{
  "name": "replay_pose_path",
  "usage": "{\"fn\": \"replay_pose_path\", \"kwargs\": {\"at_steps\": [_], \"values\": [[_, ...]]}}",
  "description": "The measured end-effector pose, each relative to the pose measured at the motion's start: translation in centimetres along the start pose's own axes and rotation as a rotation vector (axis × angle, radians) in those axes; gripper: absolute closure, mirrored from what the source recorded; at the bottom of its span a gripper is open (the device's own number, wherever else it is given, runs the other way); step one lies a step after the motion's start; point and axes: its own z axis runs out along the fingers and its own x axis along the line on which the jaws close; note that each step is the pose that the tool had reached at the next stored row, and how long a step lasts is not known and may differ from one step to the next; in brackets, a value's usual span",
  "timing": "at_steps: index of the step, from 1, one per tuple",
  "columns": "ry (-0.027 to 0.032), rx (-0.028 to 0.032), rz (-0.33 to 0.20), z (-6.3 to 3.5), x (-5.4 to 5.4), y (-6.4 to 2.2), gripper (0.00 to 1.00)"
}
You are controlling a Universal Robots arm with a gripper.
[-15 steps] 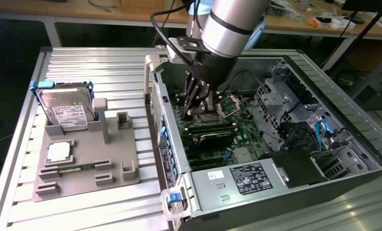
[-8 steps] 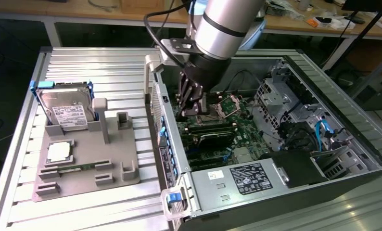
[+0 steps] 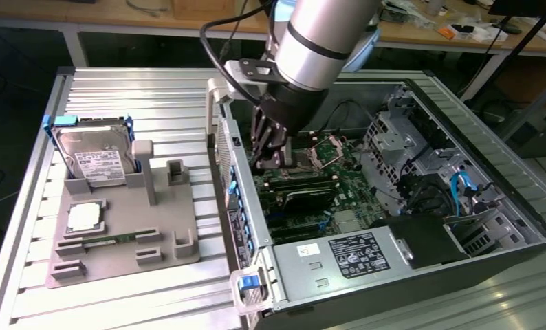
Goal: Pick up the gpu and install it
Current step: 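Press down on the gpu until it lock into place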
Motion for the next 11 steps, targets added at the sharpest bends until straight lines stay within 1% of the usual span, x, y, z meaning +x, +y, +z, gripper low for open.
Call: {"fn": "replay_pose_path", "kwargs": {"at_steps": [2, 5, 11], "values": [[-0.0042, 0.0002, -0.002, 0.02, 0.1, 0.06, 0.89], [-0.0080, 0.0004, -0.005, 0.04, 0.4, 0.14, 0.89], [-0.0090, 0.0003, -0.005, 0.04, 1.2, 0.23, 0.89]]}}
